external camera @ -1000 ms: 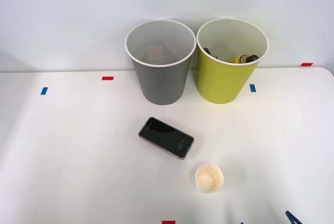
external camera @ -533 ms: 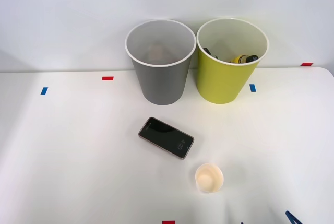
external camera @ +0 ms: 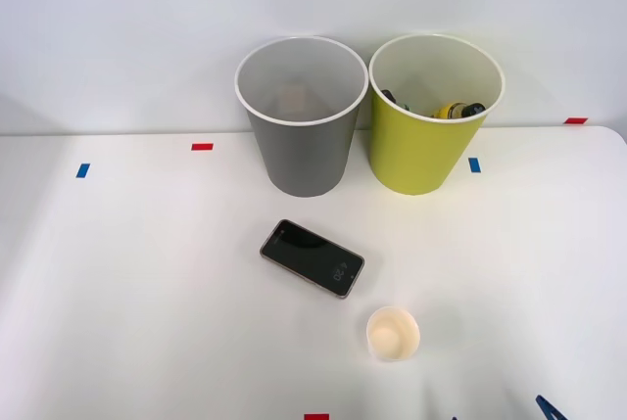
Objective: Put cans in the gray bin, plastic bottles in the light green bin
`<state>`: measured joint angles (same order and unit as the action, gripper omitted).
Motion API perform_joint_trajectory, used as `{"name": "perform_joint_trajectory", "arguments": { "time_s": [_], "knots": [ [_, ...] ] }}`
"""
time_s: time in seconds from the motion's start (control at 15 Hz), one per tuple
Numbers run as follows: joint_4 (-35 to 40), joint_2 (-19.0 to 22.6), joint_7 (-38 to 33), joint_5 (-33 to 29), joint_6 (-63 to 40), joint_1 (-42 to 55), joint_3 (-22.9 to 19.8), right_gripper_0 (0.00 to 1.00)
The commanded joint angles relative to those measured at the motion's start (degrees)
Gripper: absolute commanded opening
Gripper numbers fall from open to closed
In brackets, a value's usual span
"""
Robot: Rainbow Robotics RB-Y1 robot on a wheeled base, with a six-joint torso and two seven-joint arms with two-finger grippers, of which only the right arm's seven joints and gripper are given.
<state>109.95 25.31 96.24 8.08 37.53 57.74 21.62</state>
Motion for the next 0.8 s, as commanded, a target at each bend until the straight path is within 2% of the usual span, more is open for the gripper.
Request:
{"name": "perform_joint_trajectory", "arguments": {
  "time_s": [0.07, 0.8],
  "knots": [
    [0.0, 0.0, 0.0, 0.0, 0.0, 0.0, 0.0, 1.0],
    [0.0, 0.0, 0.0, 0.0, 0.0, 0.0, 0.0, 1.0]
  ]
}}
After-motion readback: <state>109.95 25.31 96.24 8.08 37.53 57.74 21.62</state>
